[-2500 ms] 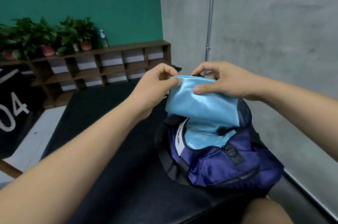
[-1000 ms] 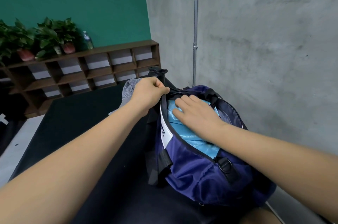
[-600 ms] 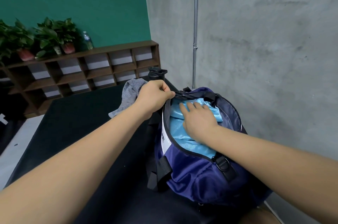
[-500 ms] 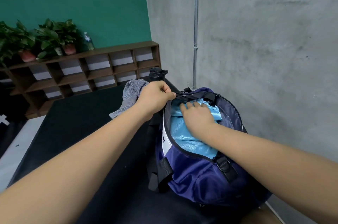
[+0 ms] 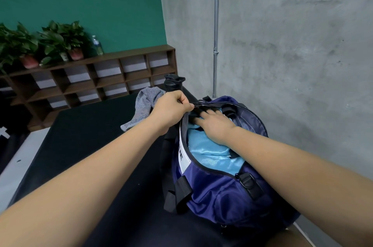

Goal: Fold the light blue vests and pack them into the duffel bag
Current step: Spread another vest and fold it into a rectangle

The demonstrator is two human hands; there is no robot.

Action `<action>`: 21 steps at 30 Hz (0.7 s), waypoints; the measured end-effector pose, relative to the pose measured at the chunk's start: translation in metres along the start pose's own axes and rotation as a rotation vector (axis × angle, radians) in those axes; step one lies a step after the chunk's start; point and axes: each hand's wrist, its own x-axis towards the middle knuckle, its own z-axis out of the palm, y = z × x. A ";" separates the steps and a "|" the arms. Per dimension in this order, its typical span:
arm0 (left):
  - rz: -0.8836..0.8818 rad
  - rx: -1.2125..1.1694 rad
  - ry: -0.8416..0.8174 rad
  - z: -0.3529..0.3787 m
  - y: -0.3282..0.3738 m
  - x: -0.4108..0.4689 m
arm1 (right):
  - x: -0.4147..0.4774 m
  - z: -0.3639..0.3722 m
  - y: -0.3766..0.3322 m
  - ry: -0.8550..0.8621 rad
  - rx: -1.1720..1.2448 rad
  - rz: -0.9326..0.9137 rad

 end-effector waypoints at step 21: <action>-0.032 -0.008 -0.013 -0.001 -0.002 -0.008 | -0.022 -0.004 0.019 -0.073 -0.272 0.058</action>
